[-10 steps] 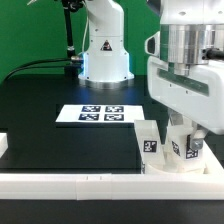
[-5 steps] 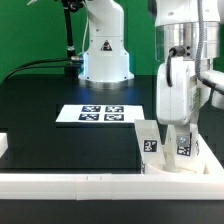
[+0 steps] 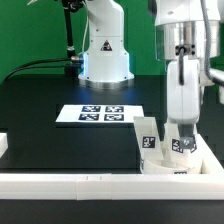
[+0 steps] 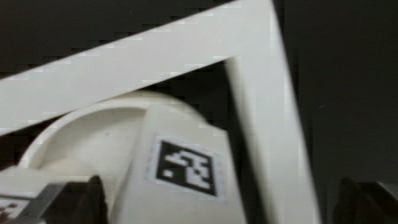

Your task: Assemble stool

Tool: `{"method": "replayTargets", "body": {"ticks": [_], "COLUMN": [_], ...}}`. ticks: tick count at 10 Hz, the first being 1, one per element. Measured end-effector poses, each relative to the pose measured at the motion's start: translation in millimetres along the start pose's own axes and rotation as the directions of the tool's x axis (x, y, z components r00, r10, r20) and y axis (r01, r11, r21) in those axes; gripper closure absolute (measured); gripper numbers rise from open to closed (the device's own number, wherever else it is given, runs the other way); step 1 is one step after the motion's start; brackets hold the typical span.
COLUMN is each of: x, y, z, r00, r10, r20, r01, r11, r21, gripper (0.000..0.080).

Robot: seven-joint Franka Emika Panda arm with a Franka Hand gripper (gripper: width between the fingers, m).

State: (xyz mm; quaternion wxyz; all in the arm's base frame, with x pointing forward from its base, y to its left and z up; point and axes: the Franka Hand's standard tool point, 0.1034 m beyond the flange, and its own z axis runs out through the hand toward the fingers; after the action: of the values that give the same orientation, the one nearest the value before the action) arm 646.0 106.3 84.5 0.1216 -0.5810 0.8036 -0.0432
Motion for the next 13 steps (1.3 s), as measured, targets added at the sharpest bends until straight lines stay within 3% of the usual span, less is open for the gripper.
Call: {"method": "replayTargets", "body": {"ticks": [1,3,7,8,9,12,13], "x": [-3.0,-5.1,-7.2,-7.1,-8.6,0.9,9.2], "y": [-1.1,-6.6,-5.4,-6.3,-14.3,-14.8,-14.1], "z": [-7.5,-16.5,-15.1,-16.5,-24.6,-26.9,-22.3], "r00": [0.992,0.896,0.731,0.639,0.495,0.045,-0.067], "r10": [-0.127,-0.444,-0.682,-0.769,-0.869,-0.998,-0.995], "r20": [0.009,-0.003,-0.021,-0.018,0.003,0.042,0.069], "r01": [0.126,0.443,0.682,0.769,0.869,0.999,0.998], "r11": [0.992,0.895,0.729,0.638,0.495,0.044,-0.067], "r21": [0.019,0.055,0.056,0.037,0.016,-0.002,0.006], "gripper": [0.0152,0.0151,0.0151,0.0151,0.0151,0.0151,0.0151]}}
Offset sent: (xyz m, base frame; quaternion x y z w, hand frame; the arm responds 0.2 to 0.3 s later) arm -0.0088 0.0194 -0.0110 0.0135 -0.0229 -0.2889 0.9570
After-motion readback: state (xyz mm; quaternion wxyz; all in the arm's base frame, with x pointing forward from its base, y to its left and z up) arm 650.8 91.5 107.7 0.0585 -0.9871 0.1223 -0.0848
